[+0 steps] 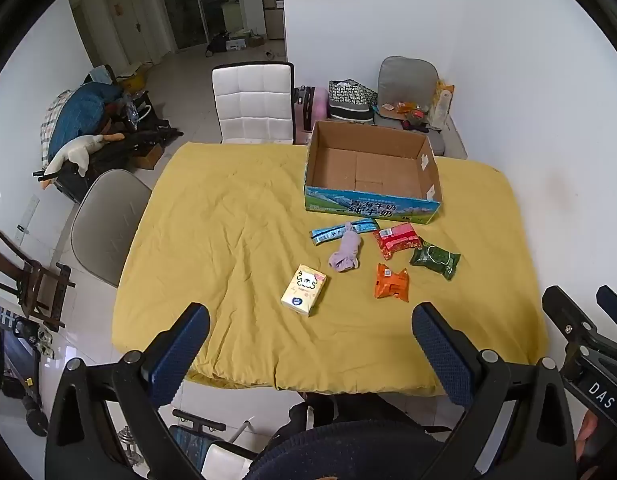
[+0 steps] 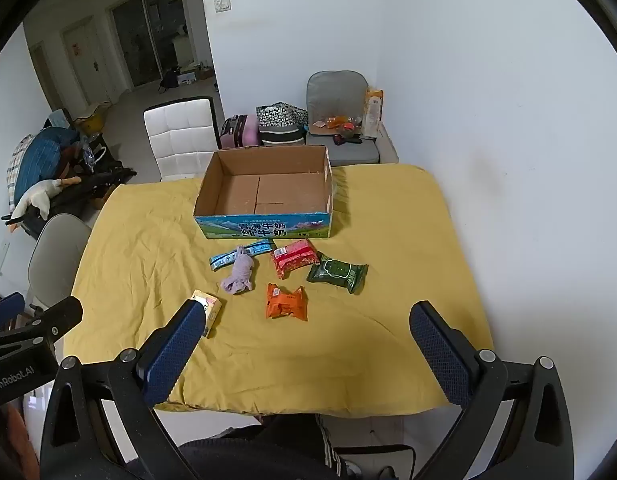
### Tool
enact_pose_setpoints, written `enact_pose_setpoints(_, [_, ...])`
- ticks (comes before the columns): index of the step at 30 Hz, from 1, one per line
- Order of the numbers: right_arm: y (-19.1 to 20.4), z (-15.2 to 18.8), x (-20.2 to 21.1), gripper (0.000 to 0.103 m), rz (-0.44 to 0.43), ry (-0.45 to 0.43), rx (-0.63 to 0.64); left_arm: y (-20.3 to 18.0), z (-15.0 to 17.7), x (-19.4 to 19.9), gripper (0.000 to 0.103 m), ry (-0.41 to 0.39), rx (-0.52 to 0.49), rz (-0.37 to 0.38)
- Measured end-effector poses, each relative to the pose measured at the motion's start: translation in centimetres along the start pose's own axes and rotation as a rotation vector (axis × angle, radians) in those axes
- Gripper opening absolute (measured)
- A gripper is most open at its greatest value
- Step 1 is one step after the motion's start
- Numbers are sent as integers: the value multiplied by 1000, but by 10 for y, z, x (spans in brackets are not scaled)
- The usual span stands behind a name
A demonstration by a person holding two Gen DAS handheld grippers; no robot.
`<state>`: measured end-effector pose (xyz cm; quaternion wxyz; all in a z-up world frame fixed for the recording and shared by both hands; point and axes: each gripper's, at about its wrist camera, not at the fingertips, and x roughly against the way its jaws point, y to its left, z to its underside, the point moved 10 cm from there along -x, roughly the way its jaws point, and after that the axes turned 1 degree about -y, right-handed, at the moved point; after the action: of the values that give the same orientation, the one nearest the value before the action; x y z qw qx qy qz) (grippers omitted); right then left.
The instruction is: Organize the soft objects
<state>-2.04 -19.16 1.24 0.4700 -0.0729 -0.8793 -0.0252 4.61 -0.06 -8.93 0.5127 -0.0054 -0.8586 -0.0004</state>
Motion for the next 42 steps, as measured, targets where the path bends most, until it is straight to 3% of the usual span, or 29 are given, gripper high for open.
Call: enact_pose_setpoints(42, [-9,-2,4,103,0,-25,-15,-2,0,0,103,-16,-6,-17])
